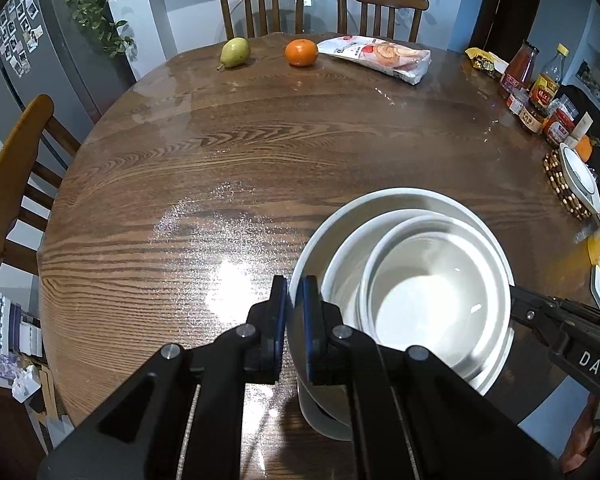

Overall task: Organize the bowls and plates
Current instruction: 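Carry the bowl stack with both grippers over the teal dish, then lower the bowl stack with both grippers onto the teal dish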

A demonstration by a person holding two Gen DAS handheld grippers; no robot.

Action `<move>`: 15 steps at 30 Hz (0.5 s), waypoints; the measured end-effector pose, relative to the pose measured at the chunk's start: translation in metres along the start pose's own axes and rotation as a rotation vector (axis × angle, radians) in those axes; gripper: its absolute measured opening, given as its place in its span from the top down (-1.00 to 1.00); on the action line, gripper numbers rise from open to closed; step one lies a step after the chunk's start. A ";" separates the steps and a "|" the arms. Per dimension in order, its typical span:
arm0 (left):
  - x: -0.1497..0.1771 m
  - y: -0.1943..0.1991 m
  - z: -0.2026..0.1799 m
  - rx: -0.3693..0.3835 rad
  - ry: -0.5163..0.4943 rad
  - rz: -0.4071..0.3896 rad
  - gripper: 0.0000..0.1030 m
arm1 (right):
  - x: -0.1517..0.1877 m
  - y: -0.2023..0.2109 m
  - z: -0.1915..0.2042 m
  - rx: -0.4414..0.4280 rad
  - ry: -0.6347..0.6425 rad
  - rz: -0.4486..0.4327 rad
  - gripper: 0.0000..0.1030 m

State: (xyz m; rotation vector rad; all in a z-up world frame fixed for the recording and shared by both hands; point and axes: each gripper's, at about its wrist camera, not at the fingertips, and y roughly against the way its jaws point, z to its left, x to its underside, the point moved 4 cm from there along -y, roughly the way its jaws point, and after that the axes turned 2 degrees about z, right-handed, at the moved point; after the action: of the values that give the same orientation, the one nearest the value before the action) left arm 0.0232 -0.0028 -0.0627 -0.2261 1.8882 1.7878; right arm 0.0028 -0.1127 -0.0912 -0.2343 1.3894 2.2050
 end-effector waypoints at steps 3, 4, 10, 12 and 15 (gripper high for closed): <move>0.000 -0.003 -0.001 0.001 -0.002 0.005 0.94 | 0.000 -0.002 -0.001 0.003 -0.003 0.003 0.82; 0.000 -0.003 -0.001 0.002 -0.003 0.007 0.94 | 0.001 -0.002 -0.002 0.003 -0.005 0.004 0.82; 0.001 -0.010 -0.003 0.002 -0.012 0.022 0.94 | 0.003 -0.006 -0.006 0.010 -0.020 0.015 0.82; 0.001 -0.012 -0.004 0.002 -0.013 0.026 0.94 | 0.003 -0.008 -0.008 0.011 -0.026 0.019 0.82; 0.001 -0.016 -0.004 0.001 -0.014 0.032 0.94 | 0.004 -0.011 -0.010 0.015 -0.034 0.024 0.82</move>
State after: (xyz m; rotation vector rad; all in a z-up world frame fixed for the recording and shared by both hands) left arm 0.0286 -0.0082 -0.0768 -0.1842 1.8934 1.8042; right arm 0.0041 -0.1167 -0.1061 -0.1755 1.3972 2.2066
